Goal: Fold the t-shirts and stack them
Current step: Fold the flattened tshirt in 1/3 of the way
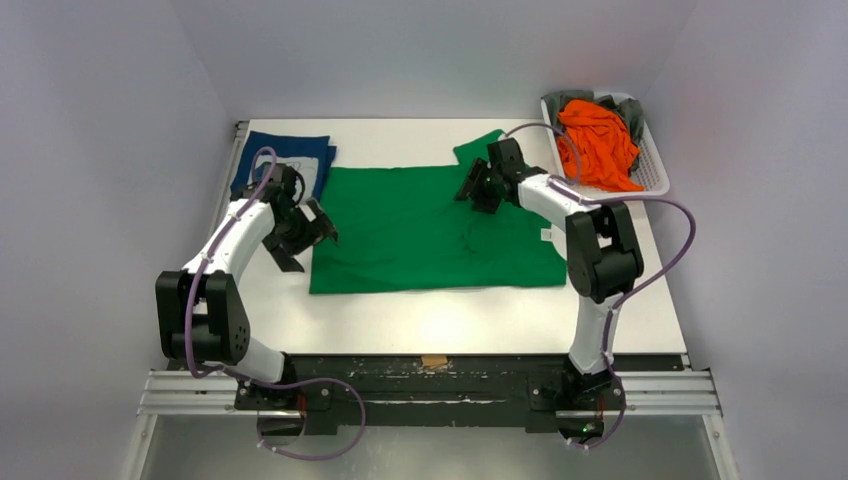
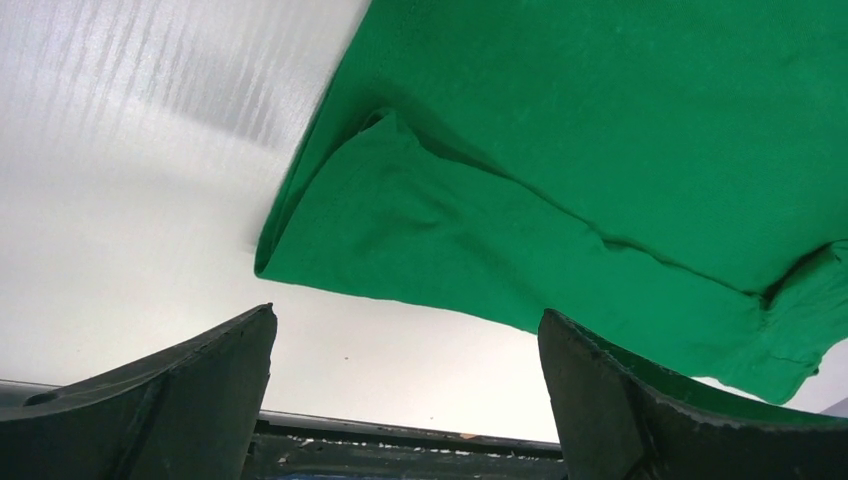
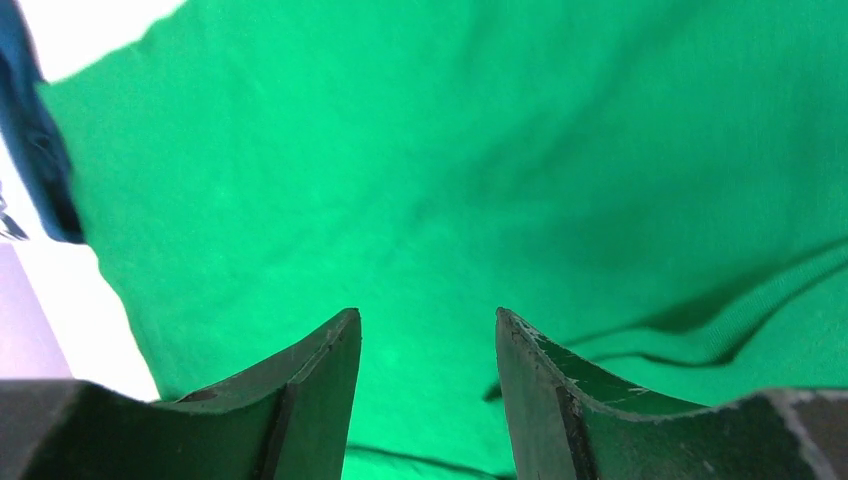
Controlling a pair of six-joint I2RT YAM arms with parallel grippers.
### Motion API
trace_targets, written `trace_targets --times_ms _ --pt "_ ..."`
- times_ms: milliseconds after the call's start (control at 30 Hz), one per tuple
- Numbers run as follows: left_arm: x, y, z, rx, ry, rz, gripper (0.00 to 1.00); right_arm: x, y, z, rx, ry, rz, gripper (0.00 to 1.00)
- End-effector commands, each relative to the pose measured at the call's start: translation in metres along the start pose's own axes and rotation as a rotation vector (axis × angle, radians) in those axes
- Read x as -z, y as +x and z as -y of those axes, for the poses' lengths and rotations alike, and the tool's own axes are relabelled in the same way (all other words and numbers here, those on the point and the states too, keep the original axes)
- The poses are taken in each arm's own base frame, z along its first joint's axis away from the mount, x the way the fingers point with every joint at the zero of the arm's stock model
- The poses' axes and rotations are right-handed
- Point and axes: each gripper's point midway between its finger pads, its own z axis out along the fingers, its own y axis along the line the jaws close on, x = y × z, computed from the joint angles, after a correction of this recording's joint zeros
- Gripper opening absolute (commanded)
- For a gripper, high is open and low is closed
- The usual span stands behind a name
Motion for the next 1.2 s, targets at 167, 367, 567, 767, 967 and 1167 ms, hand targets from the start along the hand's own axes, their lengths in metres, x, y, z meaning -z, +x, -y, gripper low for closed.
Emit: trace_targets --times_ms 167,367,567,767,967,1167 --pt "0.007 -0.007 0.042 -0.058 0.120 0.016 1.00 0.058 -0.031 -0.003 0.107 0.052 0.156 0.52" --pt "-0.026 0.002 0.081 -0.140 0.168 -0.033 1.00 0.065 0.011 0.059 0.184 0.204 0.094 0.53" --pt "-0.070 0.017 0.090 -0.152 0.133 -0.145 1.00 0.053 0.030 0.096 0.176 0.300 0.025 0.53" --pt "-0.085 0.041 0.072 -0.163 0.079 -0.208 1.00 0.060 0.060 0.140 0.108 0.369 -0.045 0.53" --pt "-0.080 0.071 0.041 -0.182 0.038 -0.256 1.00 0.086 0.101 0.163 0.085 0.399 -0.123 0.52" --pt "-0.072 0.111 0.013 -0.205 0.014 -0.300 1.00 0.124 0.142 0.193 0.052 0.489 -0.193 0.53"
